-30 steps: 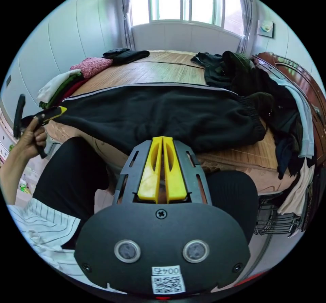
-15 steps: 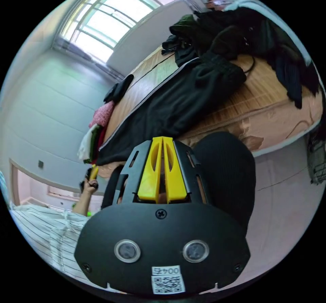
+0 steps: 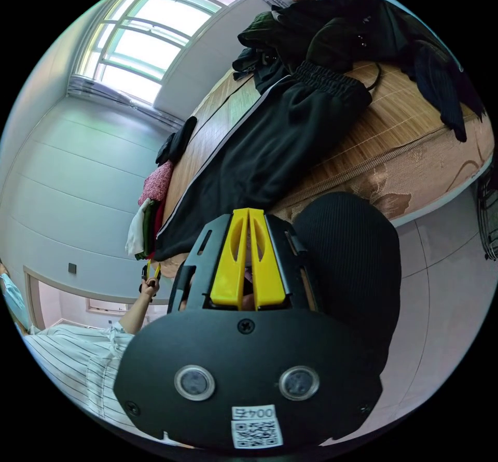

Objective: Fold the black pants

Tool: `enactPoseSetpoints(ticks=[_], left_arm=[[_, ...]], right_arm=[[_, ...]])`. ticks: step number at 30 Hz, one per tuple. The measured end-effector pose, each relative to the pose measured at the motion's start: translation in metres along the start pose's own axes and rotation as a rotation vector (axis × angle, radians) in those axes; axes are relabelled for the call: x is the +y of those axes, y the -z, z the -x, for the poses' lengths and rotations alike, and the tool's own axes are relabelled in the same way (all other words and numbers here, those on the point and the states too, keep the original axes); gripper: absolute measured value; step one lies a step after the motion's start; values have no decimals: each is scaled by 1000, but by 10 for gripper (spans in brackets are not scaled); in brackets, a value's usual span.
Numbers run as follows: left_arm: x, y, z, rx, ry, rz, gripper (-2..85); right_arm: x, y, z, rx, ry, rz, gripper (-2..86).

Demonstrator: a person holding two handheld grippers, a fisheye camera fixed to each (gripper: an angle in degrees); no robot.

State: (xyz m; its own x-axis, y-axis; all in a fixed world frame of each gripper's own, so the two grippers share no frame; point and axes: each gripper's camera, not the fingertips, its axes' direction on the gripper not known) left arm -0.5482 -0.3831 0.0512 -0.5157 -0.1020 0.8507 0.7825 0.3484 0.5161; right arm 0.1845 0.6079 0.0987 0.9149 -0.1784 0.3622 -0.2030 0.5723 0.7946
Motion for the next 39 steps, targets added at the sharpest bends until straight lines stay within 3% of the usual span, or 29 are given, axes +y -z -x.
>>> enactPoseSetpoints(ticks=[17, 21, 29, 39], left_arm=[[-15, -14, -23, -106, -68, 76, 114], [-4, -29, -21, -279, -134, 89, 84], [28, -56, 30, -441, -110, 71, 66], [92, -110, 122, -356, -401, 61, 56]], right_arm=[[-12, 12, -10, -7, -21, 7, -7], [-13, 15, -13, -14, -29, 2, -7], [-14, 19, -18, -29, -30, -2, -7], [-11, 26, -31, -83, -39, -28, -7]])
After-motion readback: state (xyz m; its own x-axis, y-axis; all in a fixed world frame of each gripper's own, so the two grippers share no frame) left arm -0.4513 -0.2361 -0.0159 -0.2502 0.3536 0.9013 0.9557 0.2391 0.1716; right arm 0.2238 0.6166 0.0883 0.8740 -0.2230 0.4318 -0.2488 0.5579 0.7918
